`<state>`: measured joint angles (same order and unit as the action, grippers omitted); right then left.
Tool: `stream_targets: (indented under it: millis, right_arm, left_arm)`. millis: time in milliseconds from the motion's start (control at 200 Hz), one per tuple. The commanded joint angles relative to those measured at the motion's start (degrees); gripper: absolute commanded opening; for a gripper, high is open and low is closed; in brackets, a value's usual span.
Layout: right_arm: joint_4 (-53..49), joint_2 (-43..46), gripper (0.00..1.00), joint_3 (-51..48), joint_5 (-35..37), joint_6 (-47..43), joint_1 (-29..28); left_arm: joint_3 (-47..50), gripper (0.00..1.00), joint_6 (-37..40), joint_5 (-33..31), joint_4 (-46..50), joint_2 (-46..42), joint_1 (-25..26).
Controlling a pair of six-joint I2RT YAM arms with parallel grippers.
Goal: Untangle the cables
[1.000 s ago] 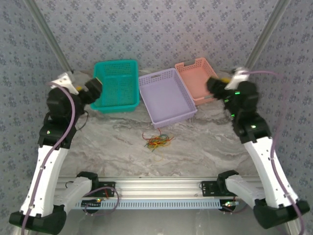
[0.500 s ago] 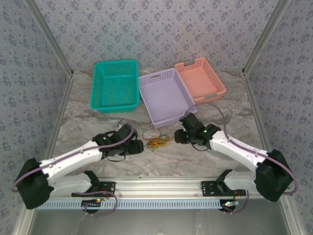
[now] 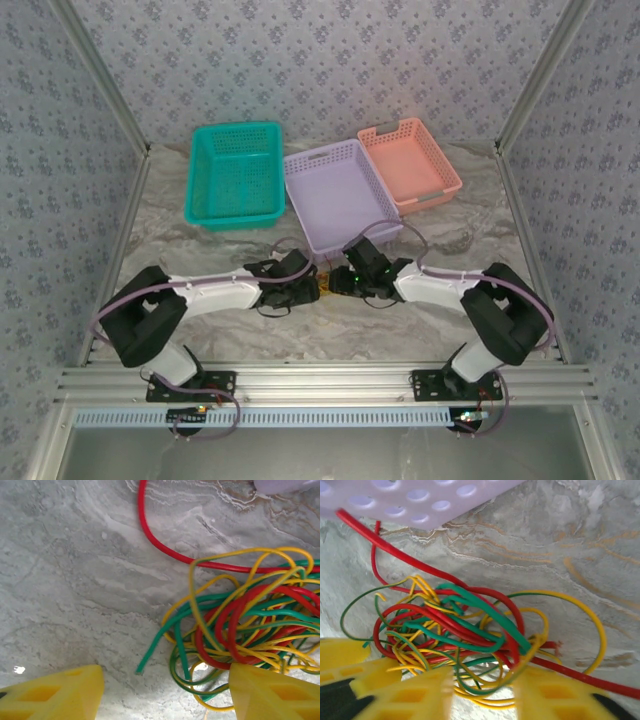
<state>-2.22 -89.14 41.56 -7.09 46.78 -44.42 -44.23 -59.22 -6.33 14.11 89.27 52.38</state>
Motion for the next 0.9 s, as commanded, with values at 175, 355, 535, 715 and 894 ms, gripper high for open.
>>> stream_targets:
  millis: [175,355,535,715,894]
  right_arm:
    - [1.6,-0.5,0.07,-3.6,5.6,3.0,-2.5]
    - [-3.0,5.9,0.0,-4.7,12.1,1.2,-6.4]
    - [-4.7,9.7,0.0,-5.5,11.9,1.6,-8.2]
    - [-6.0,15.1,0.42,-8.0,12.8,4.9,-7.6]
    - [-0.6,17.6,0.69,-10.9,8.9,7.9,-2.4]
  left_arm:
    - [2.1,0.58,-5.9,-7.3,-1.2,-8.0,3.6]
    - [5.7,0.69,-9.2,-9.0,2.3,-20.4,3.6]
    - [3.5,0.73,-6.9,-0.3,-0.2,-12.4,-0.7]
    - [-1.9,0.68,-4.1,-1.1,-2.9,-1.6,1.1]
    - [-1.0,0.65,-6.3,-2.4,-8.0,2.8,2.0]
